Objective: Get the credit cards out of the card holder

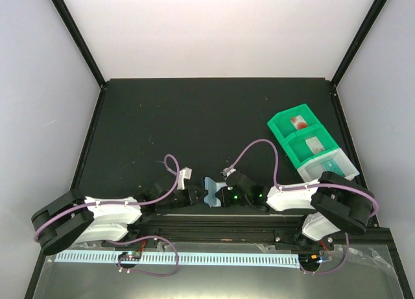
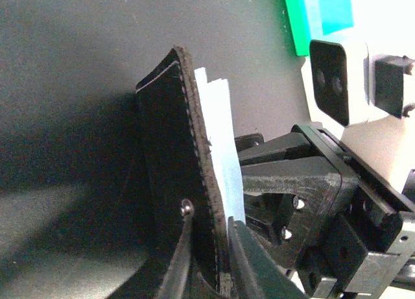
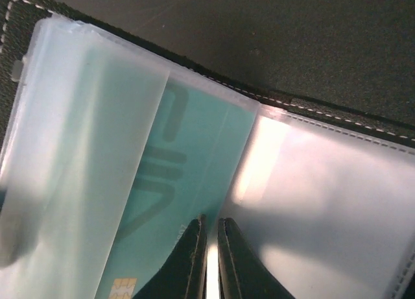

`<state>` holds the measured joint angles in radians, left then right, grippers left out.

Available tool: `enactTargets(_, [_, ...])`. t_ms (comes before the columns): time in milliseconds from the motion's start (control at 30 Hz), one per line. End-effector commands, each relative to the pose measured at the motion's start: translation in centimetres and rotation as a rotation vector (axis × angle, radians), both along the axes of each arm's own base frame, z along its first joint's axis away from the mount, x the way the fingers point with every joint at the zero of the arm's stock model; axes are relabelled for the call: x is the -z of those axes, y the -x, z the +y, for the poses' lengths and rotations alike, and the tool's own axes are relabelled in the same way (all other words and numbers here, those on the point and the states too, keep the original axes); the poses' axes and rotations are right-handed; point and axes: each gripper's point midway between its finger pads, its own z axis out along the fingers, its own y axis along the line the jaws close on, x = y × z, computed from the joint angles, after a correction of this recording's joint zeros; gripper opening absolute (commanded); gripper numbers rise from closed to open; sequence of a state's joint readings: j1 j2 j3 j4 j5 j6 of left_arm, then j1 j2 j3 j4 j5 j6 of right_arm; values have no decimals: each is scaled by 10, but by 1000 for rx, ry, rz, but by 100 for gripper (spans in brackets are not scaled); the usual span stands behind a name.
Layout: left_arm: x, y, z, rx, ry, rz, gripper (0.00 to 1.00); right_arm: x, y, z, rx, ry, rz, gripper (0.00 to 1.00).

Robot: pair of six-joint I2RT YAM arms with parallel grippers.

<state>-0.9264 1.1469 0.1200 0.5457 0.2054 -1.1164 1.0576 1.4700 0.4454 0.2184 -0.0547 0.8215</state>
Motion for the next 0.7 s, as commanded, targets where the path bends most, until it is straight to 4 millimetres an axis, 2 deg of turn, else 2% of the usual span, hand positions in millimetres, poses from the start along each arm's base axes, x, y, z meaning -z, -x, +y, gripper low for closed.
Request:
enactTargets(0, [-12,-5,-9,10,15,-35,12,1,-3,-1,17,-9,-8,9])
enactTargets(100, [-13,-5,-10,11,19,-39,4,1,-3,-1,14,-8,-7,9])
enactTargets(167, [-13,-5,-10,12,22,-40,2,1,-3,1,12,-17,-2,10])
enactTargets(433, [-16,-3,-12,22,34,-44,2,1,-2,9,-1,-46,10,11])
enactTargets(667, [-4,-2,-15,44,-25,-29,10,3,-2,6,13,-41,11,11])
